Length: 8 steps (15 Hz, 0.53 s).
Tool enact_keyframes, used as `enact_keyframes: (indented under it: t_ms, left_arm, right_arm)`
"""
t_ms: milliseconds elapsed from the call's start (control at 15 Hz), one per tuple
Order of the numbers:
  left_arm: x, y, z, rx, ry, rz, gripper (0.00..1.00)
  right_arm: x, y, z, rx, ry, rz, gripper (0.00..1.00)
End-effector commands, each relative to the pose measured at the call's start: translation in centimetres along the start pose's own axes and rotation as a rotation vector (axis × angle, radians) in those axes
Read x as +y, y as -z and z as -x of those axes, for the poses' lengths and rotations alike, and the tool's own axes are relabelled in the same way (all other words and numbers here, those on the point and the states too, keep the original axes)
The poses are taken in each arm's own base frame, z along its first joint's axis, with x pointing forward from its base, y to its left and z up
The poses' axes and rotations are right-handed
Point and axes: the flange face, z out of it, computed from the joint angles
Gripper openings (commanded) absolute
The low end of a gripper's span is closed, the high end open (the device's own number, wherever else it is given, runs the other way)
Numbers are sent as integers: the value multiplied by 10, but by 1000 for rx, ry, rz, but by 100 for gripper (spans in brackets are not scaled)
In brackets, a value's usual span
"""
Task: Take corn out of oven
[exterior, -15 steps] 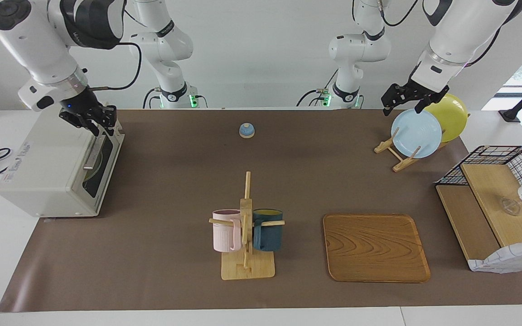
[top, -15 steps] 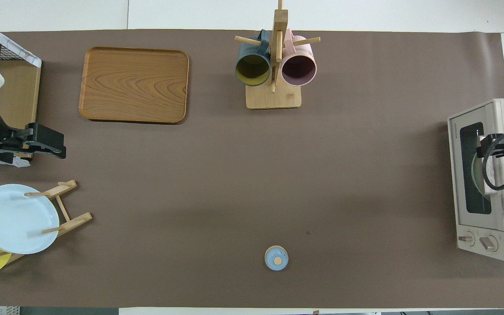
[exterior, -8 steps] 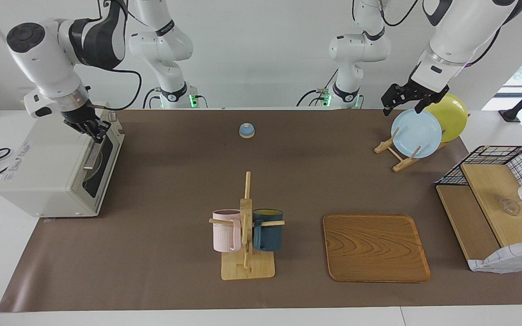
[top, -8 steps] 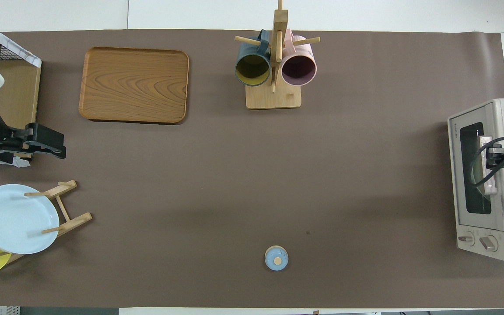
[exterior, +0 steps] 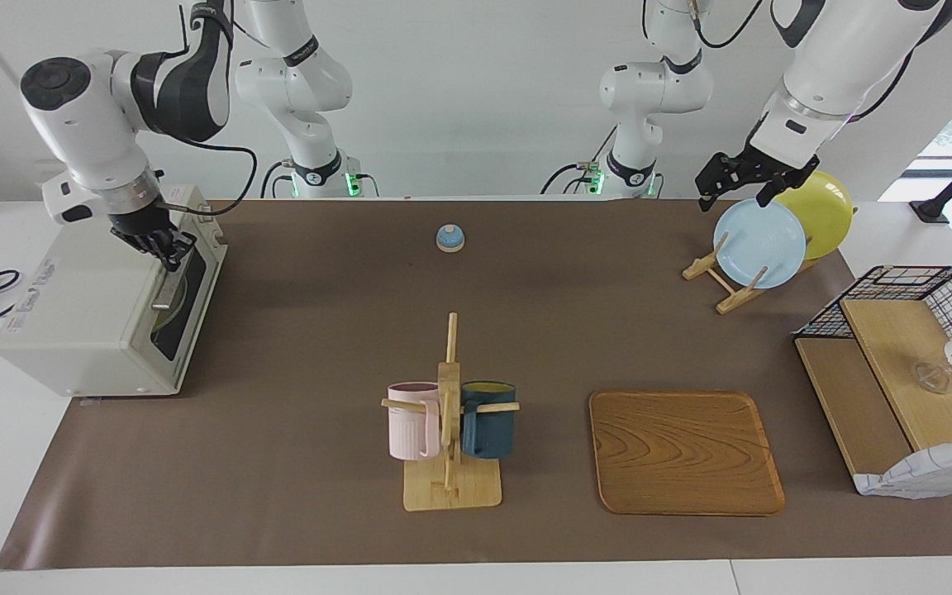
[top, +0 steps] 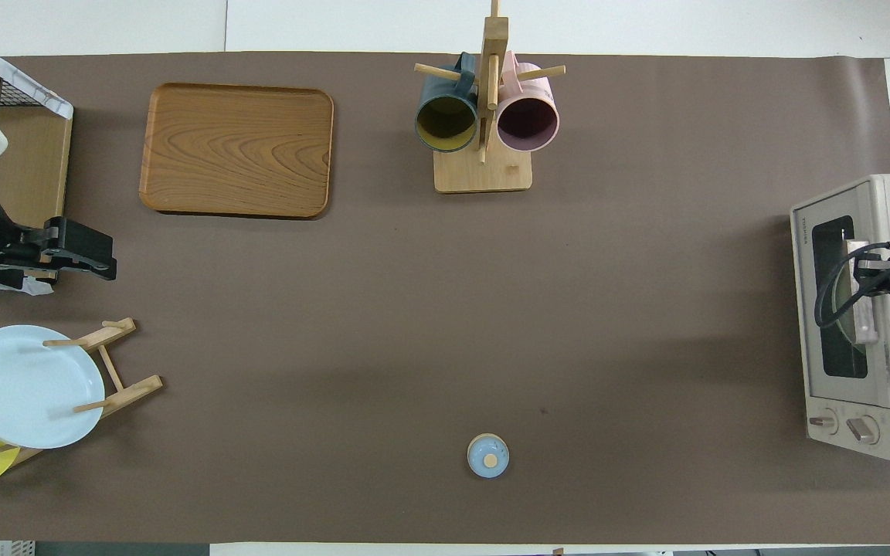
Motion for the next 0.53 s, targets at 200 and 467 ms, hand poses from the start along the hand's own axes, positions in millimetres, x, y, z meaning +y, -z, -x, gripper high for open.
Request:
enact_keyframes:
  t_ms: [200,467]
  left_arm:
    - [-2,0,4,-2,5,9,100]
    - [-1,0,4,-2,2,9,100]
  right_arm:
    - [10,-20,3,7,-18,8,0]
    - [9,-45,6,13,-13,-4,0]
